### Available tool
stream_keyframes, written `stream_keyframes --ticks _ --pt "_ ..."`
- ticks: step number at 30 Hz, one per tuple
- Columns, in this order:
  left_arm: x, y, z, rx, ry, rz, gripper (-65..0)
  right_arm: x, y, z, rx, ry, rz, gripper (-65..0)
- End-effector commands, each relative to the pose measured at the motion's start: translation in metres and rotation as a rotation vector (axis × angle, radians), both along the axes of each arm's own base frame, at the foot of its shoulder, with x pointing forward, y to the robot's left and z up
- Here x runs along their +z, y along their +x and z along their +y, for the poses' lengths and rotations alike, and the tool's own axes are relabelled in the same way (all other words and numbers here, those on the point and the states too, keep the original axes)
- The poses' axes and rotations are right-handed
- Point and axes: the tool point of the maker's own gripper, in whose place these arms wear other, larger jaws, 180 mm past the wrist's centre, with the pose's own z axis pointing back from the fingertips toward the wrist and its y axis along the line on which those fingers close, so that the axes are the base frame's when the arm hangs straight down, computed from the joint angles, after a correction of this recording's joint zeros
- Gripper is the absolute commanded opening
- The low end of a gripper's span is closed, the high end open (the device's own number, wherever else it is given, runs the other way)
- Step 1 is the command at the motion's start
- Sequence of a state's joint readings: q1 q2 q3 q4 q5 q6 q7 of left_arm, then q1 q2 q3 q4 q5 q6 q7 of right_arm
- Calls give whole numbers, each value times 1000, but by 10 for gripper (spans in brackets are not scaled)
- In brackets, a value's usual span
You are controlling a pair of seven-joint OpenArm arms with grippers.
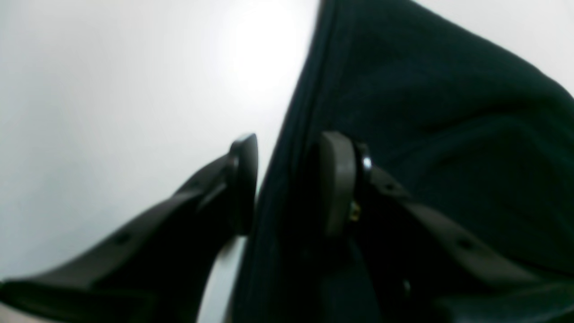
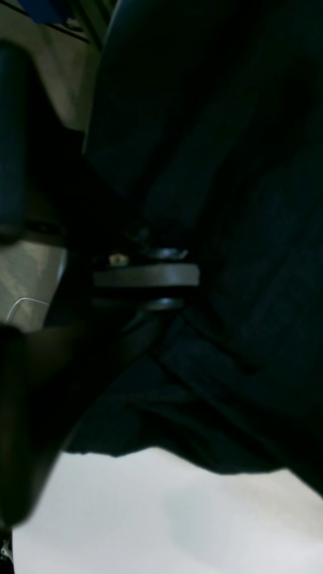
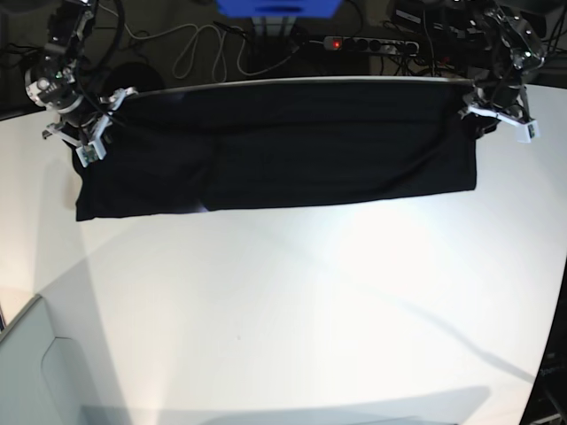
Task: Fold the T-shirt properly
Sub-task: 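Hold the strip ends with both grippers and regrip with the left gripper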
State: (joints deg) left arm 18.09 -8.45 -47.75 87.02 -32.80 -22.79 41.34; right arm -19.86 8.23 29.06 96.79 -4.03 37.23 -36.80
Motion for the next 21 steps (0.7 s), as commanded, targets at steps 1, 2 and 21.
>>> stream_keyframes --ticks 1,2,21 --pt "7 5 4 2 8 -28 -428 6 4 1 27 2 -23 -650" --pt "5 5 3 5 2 -26 -428 6 4 1 27 2 -21 -650" --pt "-14 5 -21 -49 -48 10 -573 5 2 1 27 2 -17 -650"
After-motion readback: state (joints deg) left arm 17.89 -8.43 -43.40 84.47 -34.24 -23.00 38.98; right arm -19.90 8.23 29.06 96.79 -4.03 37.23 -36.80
